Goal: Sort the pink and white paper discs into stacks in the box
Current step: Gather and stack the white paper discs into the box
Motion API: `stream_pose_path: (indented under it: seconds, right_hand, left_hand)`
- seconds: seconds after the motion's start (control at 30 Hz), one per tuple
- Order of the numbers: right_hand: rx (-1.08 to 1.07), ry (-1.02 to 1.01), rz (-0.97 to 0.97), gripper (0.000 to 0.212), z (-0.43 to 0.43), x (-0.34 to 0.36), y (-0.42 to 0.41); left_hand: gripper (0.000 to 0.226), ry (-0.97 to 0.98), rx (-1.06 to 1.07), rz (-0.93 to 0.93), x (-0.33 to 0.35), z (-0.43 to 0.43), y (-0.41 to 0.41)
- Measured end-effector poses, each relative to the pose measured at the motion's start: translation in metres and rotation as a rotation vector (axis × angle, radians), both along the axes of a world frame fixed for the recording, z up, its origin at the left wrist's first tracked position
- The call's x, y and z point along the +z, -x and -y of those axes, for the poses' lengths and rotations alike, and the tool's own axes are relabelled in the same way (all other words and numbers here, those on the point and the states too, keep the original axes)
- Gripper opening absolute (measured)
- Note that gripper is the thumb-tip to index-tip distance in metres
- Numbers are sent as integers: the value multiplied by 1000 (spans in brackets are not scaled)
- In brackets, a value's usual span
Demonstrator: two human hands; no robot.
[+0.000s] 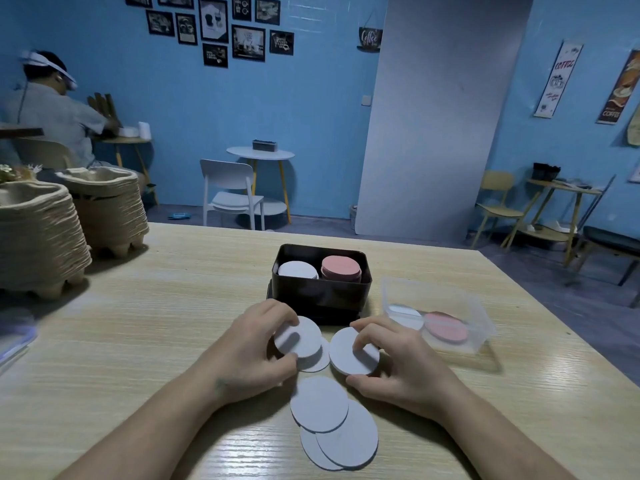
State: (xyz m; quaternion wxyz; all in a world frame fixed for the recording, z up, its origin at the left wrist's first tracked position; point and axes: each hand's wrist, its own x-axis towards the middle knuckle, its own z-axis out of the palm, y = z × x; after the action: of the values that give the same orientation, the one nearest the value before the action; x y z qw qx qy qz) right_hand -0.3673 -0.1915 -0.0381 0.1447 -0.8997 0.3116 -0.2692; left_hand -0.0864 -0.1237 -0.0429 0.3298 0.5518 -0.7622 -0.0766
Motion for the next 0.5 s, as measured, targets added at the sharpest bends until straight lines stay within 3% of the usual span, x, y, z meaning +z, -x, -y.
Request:
stream_pose_path:
  seconds: [0.23, 0.5]
  right_hand:
    - [34, -8, -37, 33, -1, 1, -4]
    - [40, -61, 4, 55, -2, 0, -10]
  left_hand:
    - [24, 69, -99, -13, -1, -1, 13]
    - [29, 117, -149, 14, -5, 4, 19]
